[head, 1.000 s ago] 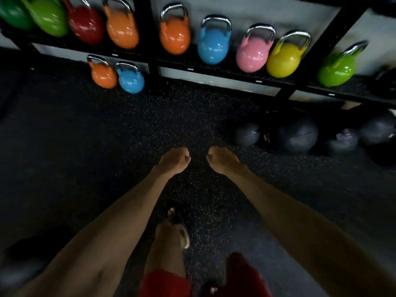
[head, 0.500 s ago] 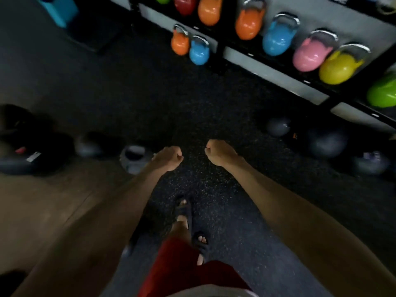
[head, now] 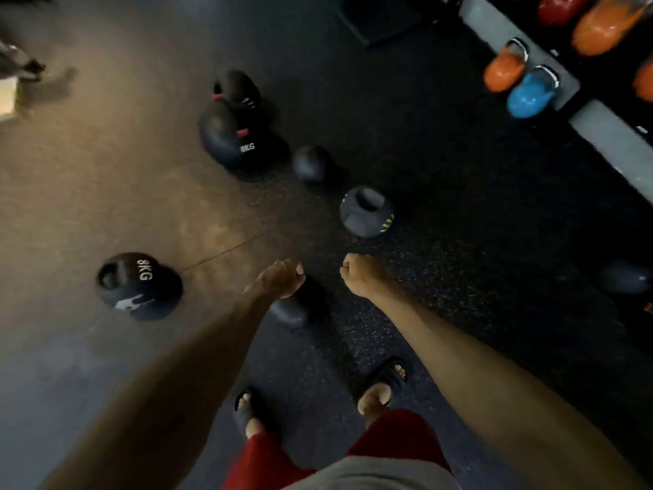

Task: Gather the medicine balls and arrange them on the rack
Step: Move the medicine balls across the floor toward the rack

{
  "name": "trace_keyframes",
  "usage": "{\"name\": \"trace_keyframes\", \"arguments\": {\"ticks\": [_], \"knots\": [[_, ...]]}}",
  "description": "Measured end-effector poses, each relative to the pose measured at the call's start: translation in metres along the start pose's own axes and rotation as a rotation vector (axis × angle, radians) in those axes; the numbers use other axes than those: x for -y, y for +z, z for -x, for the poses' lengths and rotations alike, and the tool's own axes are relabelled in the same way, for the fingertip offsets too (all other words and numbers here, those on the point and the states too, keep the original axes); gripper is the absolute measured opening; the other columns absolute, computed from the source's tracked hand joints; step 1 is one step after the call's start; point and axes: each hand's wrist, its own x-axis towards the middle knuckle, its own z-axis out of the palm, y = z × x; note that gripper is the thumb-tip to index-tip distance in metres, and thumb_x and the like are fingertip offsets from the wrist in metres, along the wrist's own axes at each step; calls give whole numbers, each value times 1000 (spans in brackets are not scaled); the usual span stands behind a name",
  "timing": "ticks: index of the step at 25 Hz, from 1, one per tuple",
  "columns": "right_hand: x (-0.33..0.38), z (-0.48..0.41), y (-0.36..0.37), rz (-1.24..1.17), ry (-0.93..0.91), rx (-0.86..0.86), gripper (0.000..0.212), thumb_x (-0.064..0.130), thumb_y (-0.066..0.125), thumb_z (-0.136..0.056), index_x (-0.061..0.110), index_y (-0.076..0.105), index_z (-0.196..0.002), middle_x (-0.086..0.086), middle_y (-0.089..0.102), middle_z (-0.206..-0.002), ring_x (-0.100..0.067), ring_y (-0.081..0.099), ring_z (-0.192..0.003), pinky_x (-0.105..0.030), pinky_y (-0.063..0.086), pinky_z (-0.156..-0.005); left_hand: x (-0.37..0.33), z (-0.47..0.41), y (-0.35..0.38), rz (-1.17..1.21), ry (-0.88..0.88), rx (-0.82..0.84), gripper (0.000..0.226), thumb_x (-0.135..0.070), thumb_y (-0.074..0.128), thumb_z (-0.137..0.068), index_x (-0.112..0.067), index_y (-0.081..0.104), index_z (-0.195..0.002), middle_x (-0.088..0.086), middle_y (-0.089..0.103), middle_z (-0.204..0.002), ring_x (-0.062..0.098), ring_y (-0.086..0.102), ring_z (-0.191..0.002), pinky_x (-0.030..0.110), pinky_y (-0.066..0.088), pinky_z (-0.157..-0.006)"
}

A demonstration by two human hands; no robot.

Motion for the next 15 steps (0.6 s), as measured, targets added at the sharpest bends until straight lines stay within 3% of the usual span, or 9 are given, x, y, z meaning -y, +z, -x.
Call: {"name": "trace_keyframes", "arguments": {"ticks": [8, 15], "knots": [[138, 5, 145, 1, 130, 37, 38, 35, 44, -103, 11, 58, -130, -18, 59, -131, -36, 58, -119, -44, 49, -98, 179, 42, 13, -43, 23, 114, 35, -27, 43, -105, -11, 56, -133, 15, 62, -132, 32, 61, -118, 42, 50, -99], [139, -33, 222, -112, 245, 41, 38, 30, 41, -105, 6, 54, -131, -21, 57, -134, -38, 55, -124, -45, 49, -98, 207, -8, 32, -197, 123, 292, 39, -27, 40, -107, -5, 50, -138, 19, 59, -135, 34, 61, -119, 43, 49, -101]]}}
